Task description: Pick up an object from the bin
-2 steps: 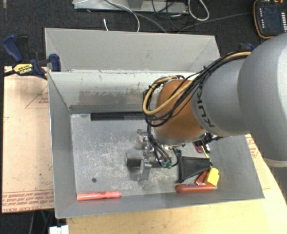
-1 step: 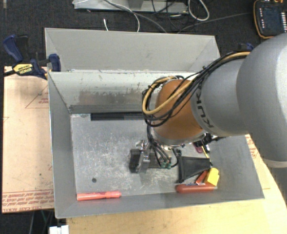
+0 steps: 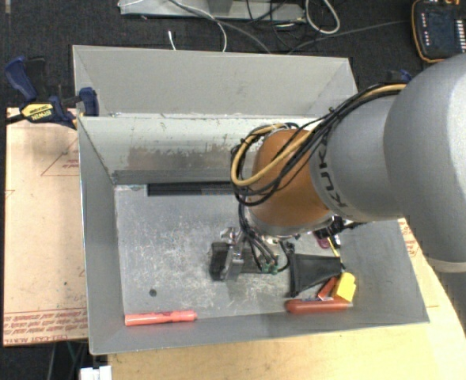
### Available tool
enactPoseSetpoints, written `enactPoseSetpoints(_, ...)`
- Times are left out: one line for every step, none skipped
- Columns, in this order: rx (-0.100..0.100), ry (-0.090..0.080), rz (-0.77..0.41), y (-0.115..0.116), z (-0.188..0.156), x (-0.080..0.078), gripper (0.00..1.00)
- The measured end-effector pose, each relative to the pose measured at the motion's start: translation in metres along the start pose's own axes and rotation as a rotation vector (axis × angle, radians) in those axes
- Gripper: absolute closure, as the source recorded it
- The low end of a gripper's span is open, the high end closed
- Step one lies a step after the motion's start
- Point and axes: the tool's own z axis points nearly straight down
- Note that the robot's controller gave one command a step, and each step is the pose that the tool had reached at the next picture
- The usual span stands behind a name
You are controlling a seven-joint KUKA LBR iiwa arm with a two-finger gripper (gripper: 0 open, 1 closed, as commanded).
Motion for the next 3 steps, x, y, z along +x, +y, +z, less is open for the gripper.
enactPoseSetpoints(0.0,0.003,0.0,0.0,-0.007,0.001,1.0)
enactPoseSetpoints(-0.001,-0.001,0.001,0.0,-0.017,0.0,1.0)
enactPoseSetpoints(-0.001,0.001,0.001,0.0,-0.025,0.0,1.0)
